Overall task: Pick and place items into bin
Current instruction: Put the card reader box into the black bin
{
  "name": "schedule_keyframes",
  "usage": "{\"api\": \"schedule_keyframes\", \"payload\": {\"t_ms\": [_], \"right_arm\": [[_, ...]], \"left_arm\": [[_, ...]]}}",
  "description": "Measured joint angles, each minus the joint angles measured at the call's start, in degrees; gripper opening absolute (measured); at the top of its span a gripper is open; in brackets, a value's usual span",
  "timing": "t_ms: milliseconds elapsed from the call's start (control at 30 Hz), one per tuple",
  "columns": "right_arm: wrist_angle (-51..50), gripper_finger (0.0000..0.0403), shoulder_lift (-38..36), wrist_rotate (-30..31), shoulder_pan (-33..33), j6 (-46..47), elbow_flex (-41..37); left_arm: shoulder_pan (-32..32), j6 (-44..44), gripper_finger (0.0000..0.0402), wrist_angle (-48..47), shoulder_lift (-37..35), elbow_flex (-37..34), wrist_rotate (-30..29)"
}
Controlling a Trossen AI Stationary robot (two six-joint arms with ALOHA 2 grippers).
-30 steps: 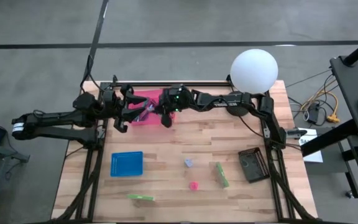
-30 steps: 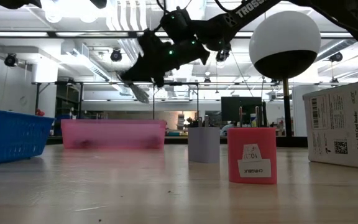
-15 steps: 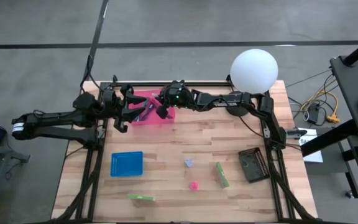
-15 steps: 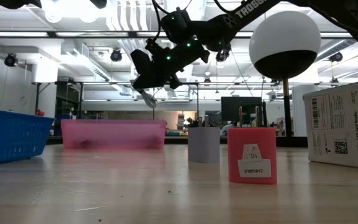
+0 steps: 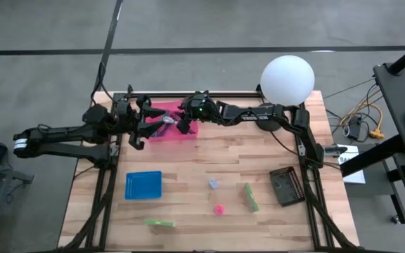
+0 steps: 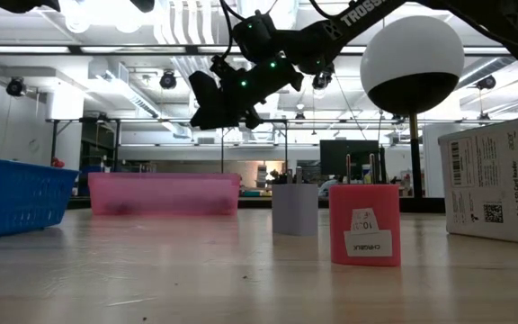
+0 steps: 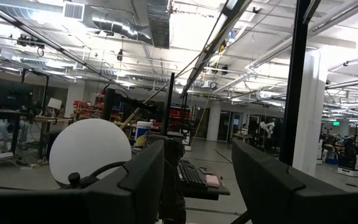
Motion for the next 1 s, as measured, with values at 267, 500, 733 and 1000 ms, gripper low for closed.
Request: {"api": "schedule_keyframes", "payload": {"t_ms": [267,500,733,1000], "right_arm": [[-1.47,0.0138,-0.16,-0.14,0.02,0.84,0.00],[-6.89,0.0137,-2.50,-9.84,0.13,6.79,-0.02],[-14.69,0.0147,-6.40,-24.72,0.47,12.32,-0.04],[-26.21,0.0158,-12.09,-37.19,2.58,17.19,-0.02]], "left_arm": [[-0.02,-0.04,0.0173,0.01,0.00,0.00,0.00],[-0.02,-0.06,0.0173,-0.01,0.00,0.00,0.00],[0.00,-0.49,0.0173,0.04,0.00,0.04,0.00],[-0.01,-1.51,0.0173,0.02,0.02,0.07,-0.03]]}}
